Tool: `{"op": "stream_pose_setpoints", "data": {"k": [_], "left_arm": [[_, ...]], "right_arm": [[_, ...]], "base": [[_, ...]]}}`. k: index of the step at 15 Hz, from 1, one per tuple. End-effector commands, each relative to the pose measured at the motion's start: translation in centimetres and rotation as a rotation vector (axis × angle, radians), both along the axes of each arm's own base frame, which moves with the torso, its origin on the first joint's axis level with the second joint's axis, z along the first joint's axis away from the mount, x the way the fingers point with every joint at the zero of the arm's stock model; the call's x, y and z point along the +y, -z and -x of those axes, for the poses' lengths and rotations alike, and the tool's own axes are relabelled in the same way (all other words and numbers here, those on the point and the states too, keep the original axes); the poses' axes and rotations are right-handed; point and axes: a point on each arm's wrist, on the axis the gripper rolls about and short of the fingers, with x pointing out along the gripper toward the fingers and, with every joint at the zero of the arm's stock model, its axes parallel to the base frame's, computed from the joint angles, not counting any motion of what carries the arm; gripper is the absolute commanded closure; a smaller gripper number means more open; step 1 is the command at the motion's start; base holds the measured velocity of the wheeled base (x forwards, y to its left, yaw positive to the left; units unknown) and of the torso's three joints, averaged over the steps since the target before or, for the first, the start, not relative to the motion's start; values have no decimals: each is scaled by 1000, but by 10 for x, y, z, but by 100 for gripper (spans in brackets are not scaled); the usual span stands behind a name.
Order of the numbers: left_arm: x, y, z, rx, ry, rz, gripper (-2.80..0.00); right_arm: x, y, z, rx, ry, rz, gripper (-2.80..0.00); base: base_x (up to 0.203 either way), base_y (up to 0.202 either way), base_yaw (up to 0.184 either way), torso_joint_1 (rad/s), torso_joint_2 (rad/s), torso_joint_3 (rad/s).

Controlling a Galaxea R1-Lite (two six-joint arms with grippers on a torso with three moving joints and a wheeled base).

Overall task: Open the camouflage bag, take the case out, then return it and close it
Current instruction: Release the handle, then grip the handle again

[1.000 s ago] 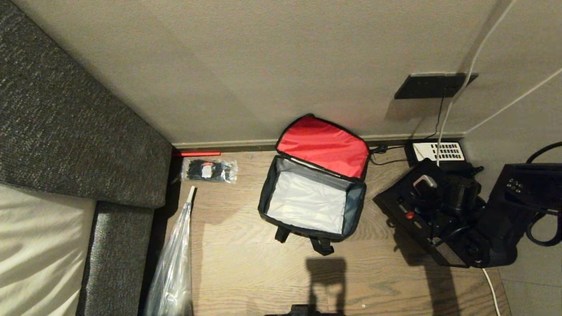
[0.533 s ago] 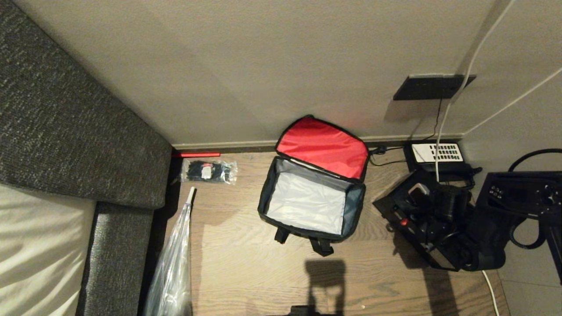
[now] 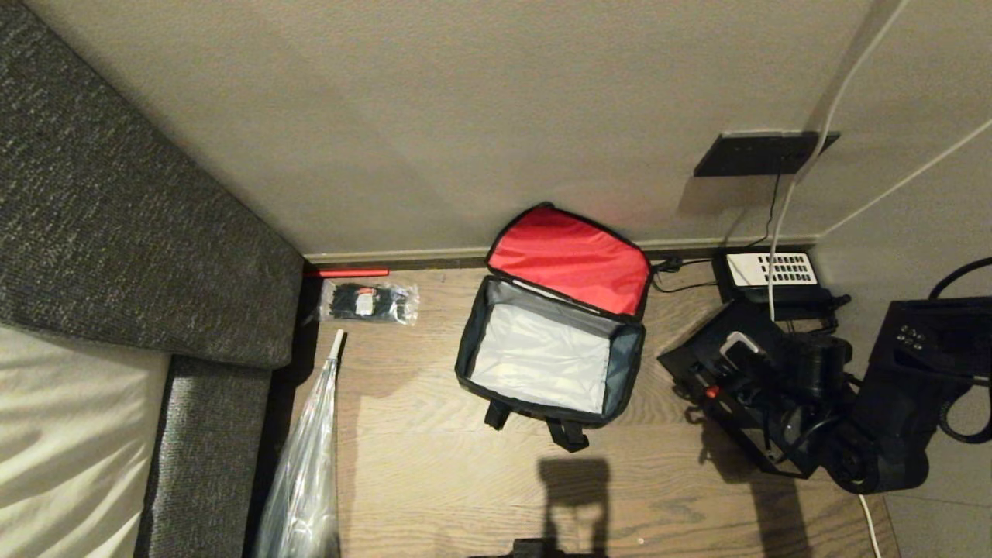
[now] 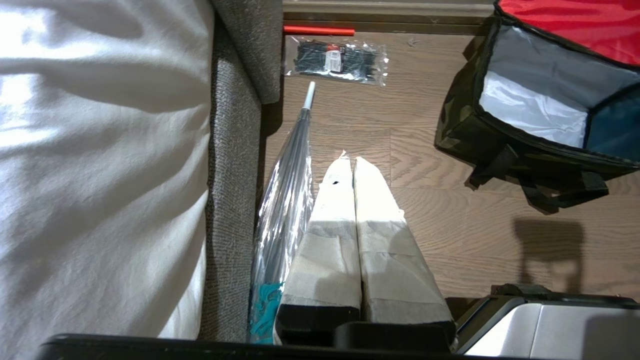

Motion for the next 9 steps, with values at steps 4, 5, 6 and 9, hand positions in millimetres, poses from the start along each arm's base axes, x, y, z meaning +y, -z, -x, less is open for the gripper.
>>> {"op": "stream_pose_setpoints", "data": {"k": [4,5,6,9], "left_arm": [[0,1,0,1,-2,0,0],[0,1,0,1,-1,0,0],[0,1,0,1,-1,0,0],[0,1,0,1,-1,0,0]], "right_arm": [[6,-90,61,-107,-61,-81,0],[6,-112,78,-145,-72,-95,0],[5,-131,96,-179,-85,-110,0],[1,-172,168,-290,-153,-212,0]], "base": [[0,0,0,0,0,0],[0,0,0,0,0,0],[0,0,0,0,0,0],[0,0,0,0,0,0]]}}
